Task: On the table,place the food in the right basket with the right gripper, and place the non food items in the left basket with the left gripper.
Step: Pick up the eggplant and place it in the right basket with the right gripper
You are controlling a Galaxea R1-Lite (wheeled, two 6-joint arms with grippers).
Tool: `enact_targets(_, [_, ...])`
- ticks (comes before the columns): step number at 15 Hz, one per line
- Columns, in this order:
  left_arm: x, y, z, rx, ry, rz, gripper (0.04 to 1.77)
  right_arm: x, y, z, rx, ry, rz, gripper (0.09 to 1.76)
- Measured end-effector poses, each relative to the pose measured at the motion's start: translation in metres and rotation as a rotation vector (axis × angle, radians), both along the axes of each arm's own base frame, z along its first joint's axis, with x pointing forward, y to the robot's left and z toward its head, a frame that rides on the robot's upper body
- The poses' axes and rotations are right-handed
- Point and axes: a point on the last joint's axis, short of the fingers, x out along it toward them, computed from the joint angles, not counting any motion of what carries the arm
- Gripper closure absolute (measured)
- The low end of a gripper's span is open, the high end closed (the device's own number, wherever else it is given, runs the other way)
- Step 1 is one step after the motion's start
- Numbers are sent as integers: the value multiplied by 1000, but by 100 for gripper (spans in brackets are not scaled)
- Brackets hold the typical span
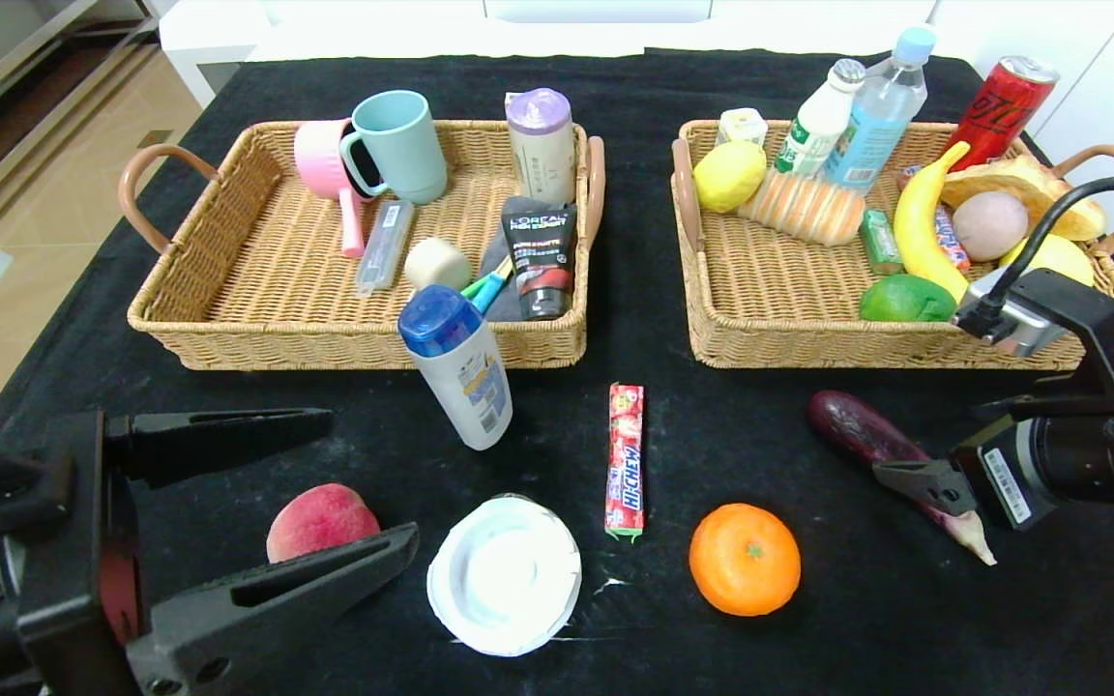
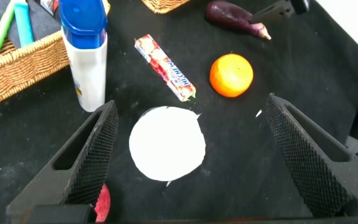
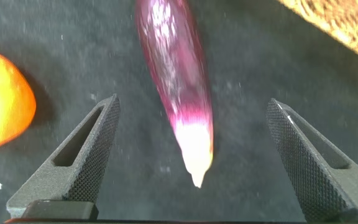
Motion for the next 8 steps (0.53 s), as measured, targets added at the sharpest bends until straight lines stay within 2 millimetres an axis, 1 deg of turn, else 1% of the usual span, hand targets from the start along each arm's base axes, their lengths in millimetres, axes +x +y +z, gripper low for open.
enact_targets(4, [0,0,-2,5,4,-1,9,9,4,-9,-9,17,-1,14])
enact_targets(8, [0,-2,-2,7,6,-10,9,19,9,-14,-11,16,-4,14])
